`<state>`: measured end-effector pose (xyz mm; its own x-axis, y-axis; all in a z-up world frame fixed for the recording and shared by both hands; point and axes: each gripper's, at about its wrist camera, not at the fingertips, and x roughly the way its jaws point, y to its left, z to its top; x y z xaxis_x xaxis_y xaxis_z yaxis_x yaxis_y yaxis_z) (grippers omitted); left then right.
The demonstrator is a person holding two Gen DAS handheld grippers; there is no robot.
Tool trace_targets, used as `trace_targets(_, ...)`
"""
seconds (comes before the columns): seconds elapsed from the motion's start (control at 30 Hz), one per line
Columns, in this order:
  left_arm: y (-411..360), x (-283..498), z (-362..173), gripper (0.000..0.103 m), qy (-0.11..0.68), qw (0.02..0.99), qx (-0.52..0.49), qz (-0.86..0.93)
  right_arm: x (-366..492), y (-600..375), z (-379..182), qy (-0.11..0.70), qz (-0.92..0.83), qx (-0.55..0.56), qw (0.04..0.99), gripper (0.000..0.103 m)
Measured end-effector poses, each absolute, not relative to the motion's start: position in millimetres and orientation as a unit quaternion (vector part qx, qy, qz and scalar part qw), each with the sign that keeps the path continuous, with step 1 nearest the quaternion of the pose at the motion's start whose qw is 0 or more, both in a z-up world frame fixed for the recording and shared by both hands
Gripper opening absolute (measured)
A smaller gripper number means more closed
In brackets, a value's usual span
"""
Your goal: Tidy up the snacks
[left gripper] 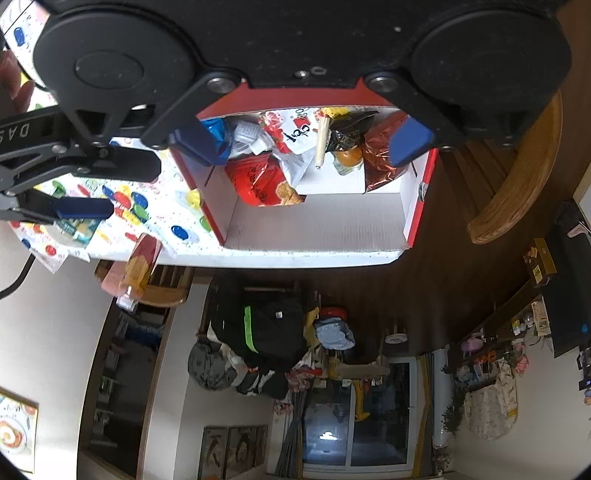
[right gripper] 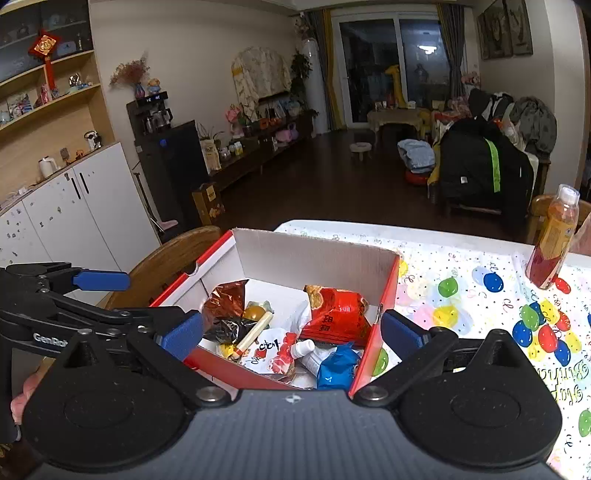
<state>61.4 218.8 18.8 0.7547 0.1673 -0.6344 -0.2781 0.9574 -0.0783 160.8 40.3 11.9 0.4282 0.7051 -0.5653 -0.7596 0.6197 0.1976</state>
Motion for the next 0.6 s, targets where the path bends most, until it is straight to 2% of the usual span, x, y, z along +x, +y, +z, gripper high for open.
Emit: trace_targets(0.6,222,46,23,0.103,0.318,0.931,-0.103,0.146,150,31,20,0.293,0.424,-0.019,0.857,0.103)
